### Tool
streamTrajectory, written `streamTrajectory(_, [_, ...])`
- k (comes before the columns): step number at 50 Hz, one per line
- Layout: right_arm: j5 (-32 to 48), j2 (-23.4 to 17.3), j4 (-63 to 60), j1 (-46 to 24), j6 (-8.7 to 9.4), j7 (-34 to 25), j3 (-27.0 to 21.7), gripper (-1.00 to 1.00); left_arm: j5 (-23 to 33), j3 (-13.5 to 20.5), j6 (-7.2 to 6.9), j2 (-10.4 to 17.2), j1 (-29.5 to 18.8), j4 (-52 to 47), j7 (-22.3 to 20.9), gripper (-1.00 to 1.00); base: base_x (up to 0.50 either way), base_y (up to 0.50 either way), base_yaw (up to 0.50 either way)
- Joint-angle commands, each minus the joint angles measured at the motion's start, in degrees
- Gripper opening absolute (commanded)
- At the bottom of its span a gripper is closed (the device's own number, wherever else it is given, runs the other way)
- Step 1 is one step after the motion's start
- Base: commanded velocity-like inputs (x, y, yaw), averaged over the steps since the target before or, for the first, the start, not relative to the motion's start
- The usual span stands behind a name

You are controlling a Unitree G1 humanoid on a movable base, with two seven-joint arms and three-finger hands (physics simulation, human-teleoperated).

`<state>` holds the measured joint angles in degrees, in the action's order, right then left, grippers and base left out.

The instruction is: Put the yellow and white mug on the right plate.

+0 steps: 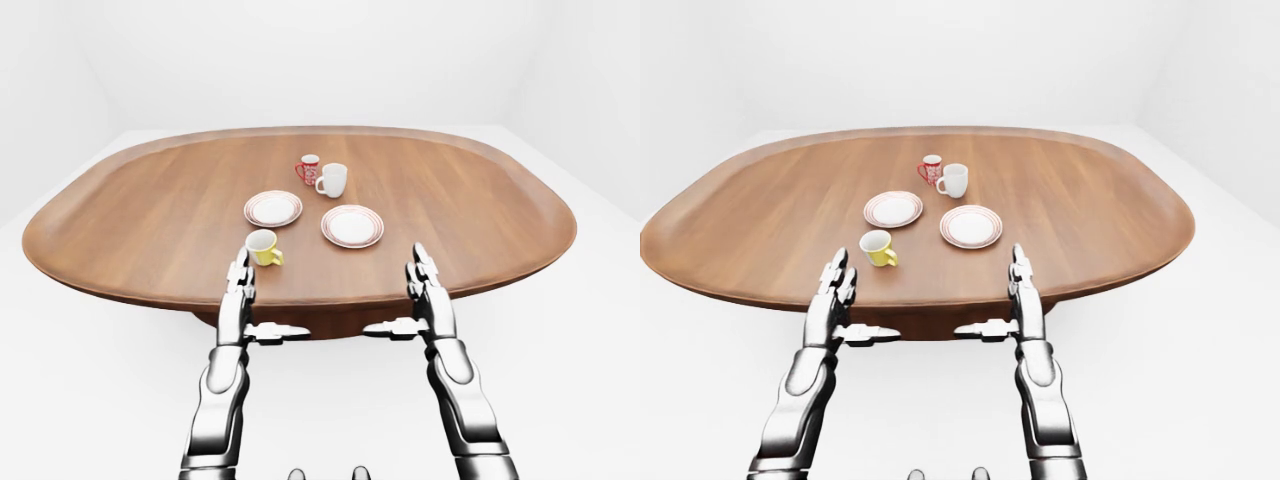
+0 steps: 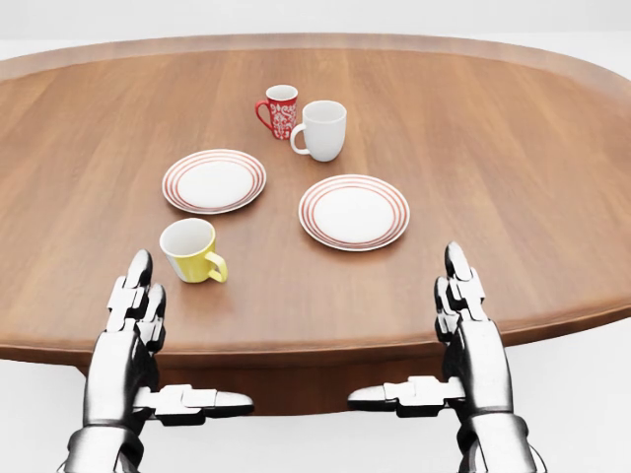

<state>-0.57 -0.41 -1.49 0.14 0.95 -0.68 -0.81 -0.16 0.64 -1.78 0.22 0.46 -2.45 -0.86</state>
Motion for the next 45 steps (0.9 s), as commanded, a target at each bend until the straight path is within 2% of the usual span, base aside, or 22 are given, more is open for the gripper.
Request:
streamTrajectory(1, [-0.4,-0.9,0.4,-0.2,0.63,-1.5,-1.4,1.00,-1.0,1.8,0.50,0.8,-0.4,1.1,-1.6,1.00,0.00,0.00,0.00])
streamTrajectory(2, [-0.3,-0.9,0.0,-0.1,1.05,-1.6,-1.4,1.00,-1.0,1.7,0.25,0.8,-0.3,0.7,-1.6,1.00,0.00,0.00,0.00])
streamTrajectory(5, [0.0,-0.9,-3.6,0.5,4.05,-2.0,-1.0,1.00,-1.1,1.7,-1.55,1.0,0.1,-1.6,-1.7,1.00,0.00,0.00,0.00])
streamTrajectory(8, [0.0,-0.8,-7.1,0.9,4.05,-2.1,-0.9,1.00,-1.3,1.9,-3.22,1.1,0.4,-4.0,-2.0,1.00,0.00,0.00,0.00])
streamTrajectory(15, [-0.1,-0.8,-16.7,1.6,4.05,-2.2,-1.3,1.00,-2.2,3.1,-3.22,1.8,0.8,-12.7,-3.0,1.00,0.00,0.00,0.00])
streamTrajectory(23, [-0.4,-1.0,-19.2,1.4,4.05,-2.0,-2.3,1.00,-3.2,4.6,-3.22,2.0,0.8,-18.9,-4.2,1.00,0.00,0.00,0.00])
streamTrajectory(36, [0.8,-1.0,-21.4,1.7,4.05,-3.1,-2.0,1.00,-3.1,5.1,-3.22,2.1,0.3,-16.9,-4.5,1.00,0.00,0.00,0.00])
streamTrajectory(45, [0.0,-1.1,-20.8,1.7,4.05,-3.9,-2.3,1.00,-3.0,4.9,-3.22,2.0,0.4,-16.9,-4.6,1.00,0.00,0.00,0.50])
